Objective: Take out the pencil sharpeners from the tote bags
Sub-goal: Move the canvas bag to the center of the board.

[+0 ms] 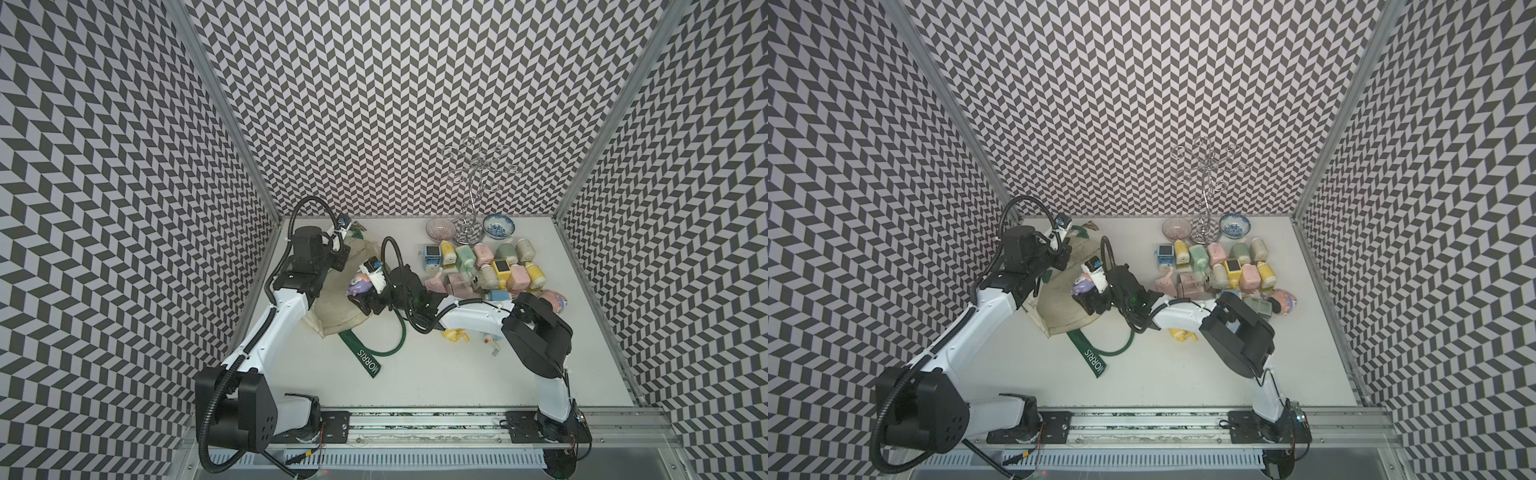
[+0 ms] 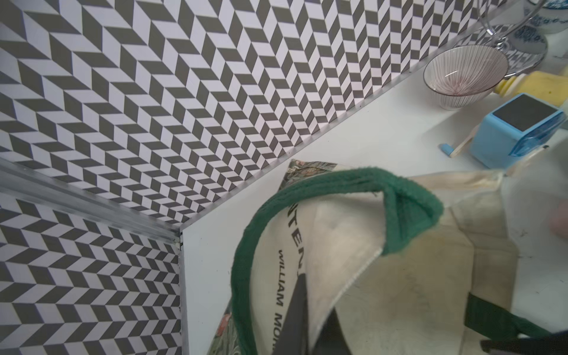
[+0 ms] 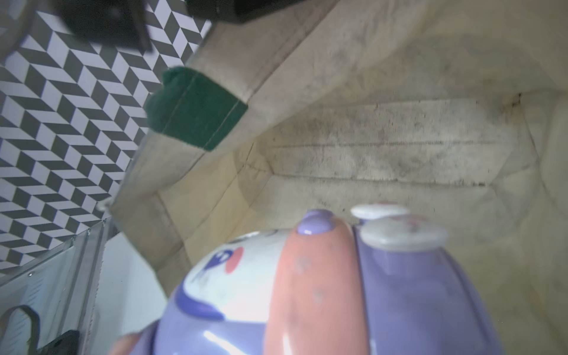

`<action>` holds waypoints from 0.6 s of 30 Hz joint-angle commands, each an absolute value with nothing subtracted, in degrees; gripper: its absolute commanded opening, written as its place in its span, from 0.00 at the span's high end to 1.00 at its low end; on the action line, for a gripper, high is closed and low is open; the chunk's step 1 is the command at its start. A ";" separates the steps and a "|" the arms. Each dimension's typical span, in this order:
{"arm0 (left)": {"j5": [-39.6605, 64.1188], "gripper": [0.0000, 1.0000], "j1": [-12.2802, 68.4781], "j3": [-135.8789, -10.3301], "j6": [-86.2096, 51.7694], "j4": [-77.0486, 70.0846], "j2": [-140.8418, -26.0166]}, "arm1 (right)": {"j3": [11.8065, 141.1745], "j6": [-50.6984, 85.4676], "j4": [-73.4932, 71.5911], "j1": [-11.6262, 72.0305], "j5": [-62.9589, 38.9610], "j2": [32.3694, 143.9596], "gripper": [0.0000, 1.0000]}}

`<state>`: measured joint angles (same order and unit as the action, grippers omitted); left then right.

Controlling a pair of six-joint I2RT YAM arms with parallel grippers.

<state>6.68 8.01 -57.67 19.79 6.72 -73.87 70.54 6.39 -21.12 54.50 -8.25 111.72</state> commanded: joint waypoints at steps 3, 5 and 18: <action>10.64 1.00 8.91 -54.67 26.44 4.08 -70.45 | 54.87 6.14 -26.60 54.65 -1.90 94.36 0.32; 9.05 1.00 9.12 -53.27 28.08 4.31 -69.78 | 49.53 6.81 -26.34 54.21 1.51 89.68 0.32; 1.36 0.97 8.81 -50.41 25.58 3.36 -70.05 | 49.28 13.08 -18.43 51.07 6.58 98.42 0.32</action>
<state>3.44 9.32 -51.18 26.70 4.38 -70.39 47.07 11.14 -17.54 51.27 4.14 97.06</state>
